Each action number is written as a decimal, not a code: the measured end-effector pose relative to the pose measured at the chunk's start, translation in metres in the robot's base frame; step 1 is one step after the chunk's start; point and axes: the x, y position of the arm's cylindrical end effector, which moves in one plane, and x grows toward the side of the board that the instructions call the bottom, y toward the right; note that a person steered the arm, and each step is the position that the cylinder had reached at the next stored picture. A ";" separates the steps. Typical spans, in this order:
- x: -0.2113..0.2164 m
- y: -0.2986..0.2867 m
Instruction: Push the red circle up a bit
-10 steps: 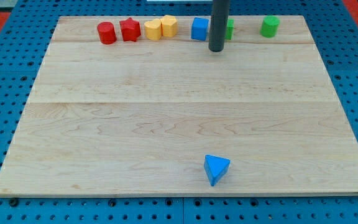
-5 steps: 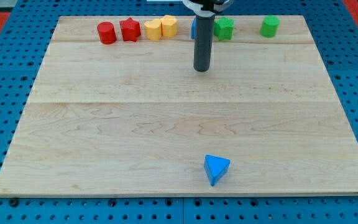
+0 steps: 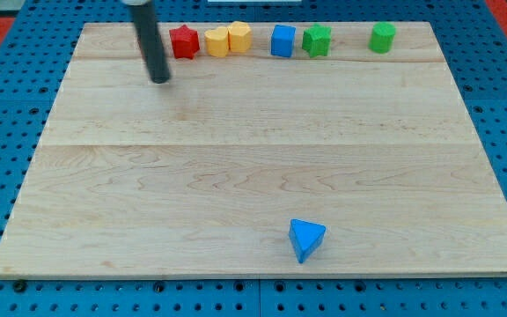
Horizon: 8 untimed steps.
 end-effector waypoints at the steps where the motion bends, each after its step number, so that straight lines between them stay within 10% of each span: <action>1: -0.011 -0.020; 8: -0.050 -0.037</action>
